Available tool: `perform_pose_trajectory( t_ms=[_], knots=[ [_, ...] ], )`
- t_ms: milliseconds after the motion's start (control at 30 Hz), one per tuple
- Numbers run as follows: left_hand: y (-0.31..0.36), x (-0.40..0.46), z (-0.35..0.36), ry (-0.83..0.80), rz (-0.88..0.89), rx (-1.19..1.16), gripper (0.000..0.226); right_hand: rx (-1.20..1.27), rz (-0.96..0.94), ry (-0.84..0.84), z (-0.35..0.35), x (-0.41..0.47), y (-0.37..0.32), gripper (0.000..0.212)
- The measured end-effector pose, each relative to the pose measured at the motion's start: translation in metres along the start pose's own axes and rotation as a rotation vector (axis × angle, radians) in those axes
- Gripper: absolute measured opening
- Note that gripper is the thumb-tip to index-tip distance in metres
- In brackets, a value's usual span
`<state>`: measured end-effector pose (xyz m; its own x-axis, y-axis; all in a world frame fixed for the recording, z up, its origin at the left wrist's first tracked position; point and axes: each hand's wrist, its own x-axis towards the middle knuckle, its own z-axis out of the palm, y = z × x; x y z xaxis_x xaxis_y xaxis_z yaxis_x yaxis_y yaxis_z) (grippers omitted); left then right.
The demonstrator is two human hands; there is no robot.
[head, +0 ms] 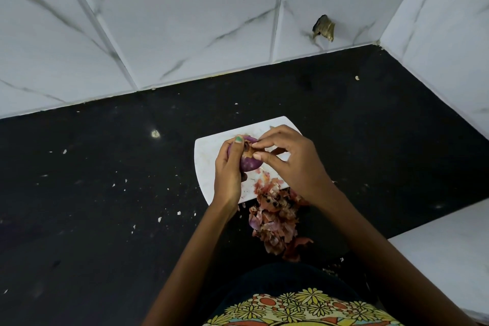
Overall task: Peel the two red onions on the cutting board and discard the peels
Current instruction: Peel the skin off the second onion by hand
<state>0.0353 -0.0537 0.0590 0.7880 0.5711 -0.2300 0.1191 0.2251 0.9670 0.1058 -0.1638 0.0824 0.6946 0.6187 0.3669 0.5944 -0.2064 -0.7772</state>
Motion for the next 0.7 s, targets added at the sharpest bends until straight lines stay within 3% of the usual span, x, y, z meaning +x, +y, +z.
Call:
perform_pose_trajectory(
  t_ms=[333,467,700],
  knots=[
    [-0.0023,0.0031,-0.0012,0.014,-0.043,-0.004,0.048,-0.041,0.001,-0.007,-0.0014,0.0004,0.0018,0.014],
    [-0.0012,0.0032,-0.0019,0.015,-0.031,0.032,0.058,-0.035,-0.013,-0.014,-0.0006,-0.0015,0.0018,0.025],
    [-0.0042,0.0061,-0.003,0.057,-0.038,0.064,0.052,-0.052,-0.023,-0.016,0.0043,-0.0025,-0.0013,0.02]
  ],
)
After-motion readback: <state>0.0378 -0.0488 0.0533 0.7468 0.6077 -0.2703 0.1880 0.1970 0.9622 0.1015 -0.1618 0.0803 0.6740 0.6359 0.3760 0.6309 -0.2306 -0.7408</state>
